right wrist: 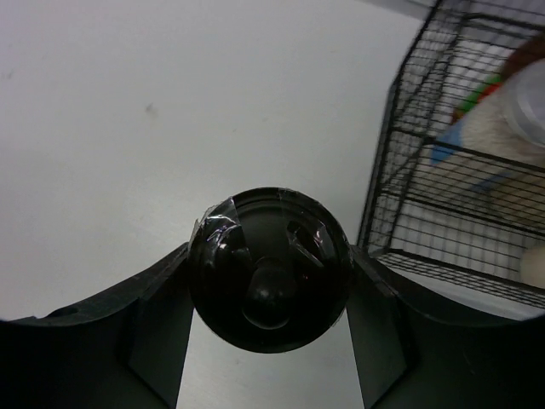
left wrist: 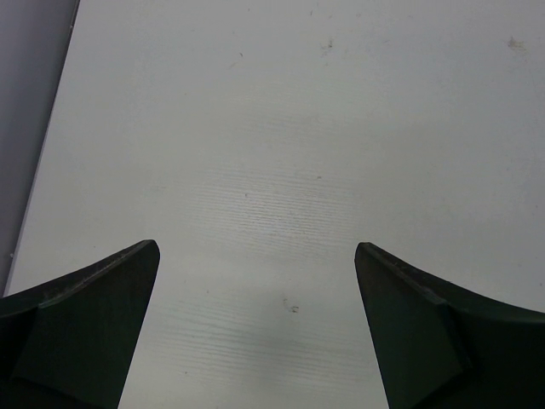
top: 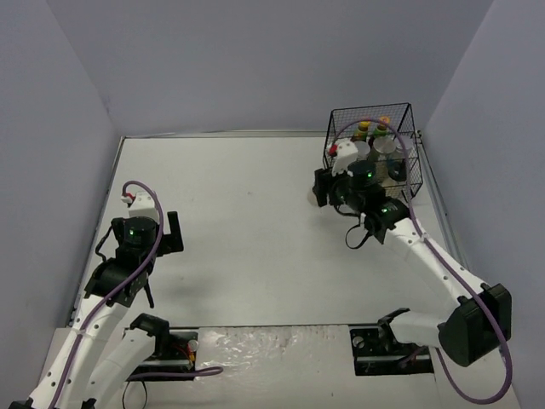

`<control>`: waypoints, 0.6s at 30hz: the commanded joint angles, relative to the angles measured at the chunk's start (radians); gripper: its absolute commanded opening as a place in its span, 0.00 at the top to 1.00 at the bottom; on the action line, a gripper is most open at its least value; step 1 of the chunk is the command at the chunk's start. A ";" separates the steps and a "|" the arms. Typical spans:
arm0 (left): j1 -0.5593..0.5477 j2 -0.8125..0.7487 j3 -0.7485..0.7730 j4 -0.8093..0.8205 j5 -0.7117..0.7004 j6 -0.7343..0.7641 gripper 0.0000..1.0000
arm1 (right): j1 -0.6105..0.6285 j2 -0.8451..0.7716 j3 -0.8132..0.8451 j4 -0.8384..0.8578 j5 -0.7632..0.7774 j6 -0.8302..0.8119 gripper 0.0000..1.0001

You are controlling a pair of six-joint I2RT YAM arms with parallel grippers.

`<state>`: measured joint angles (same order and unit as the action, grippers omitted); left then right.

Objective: Organize the condiment bottles

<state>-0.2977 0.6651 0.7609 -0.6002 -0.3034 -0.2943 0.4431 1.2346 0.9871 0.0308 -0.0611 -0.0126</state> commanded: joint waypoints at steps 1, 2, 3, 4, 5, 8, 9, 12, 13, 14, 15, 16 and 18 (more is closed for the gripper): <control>0.008 0.014 0.034 0.054 0.006 0.009 0.03 | -0.172 -0.024 0.097 0.024 0.044 0.095 1.00; 0.008 0.015 0.035 0.053 0.007 0.009 0.03 | -0.202 -0.013 0.112 0.016 0.044 0.107 1.00; 0.008 0.016 0.035 0.052 0.008 0.009 0.03 | -0.232 -0.002 0.125 0.010 0.042 0.118 1.00; 0.008 0.016 0.034 0.051 0.009 0.009 0.03 | -0.261 0.009 0.137 0.009 0.038 0.127 1.00; 0.008 0.014 0.034 0.051 0.009 0.009 0.03 | -0.295 0.026 0.152 0.008 0.037 0.136 1.00; 0.008 0.010 0.034 0.051 0.008 0.011 0.03 | -0.356 0.074 0.192 0.009 0.023 0.159 1.00; 0.008 0.008 0.034 0.051 0.008 0.011 0.03 | -0.371 0.097 0.205 0.010 0.025 0.154 1.00; 0.008 0.004 0.032 0.053 0.006 0.012 0.03 | -0.392 0.151 0.245 0.022 0.037 0.137 1.00; 0.008 0.005 0.032 0.052 0.007 0.012 0.03 | -0.396 0.171 0.254 0.030 0.042 0.129 1.00; 0.008 0.004 0.032 0.051 0.006 0.013 0.03 | -0.400 0.179 0.261 0.045 0.045 0.127 1.00; 0.008 0.004 0.032 0.051 0.007 0.013 0.03 | -0.405 0.192 0.265 0.057 0.047 0.125 1.00; 0.008 0.003 0.032 0.051 0.007 0.012 0.03 | -0.409 0.208 0.270 0.066 0.051 0.123 1.00; 0.008 0.002 0.032 0.053 0.007 0.014 0.03 | -0.411 0.237 0.283 0.078 0.058 0.118 1.00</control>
<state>-0.2966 0.6677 0.7609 -0.5999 -0.2924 -0.2925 0.0411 1.4485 1.1881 -0.0298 -0.0256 0.1118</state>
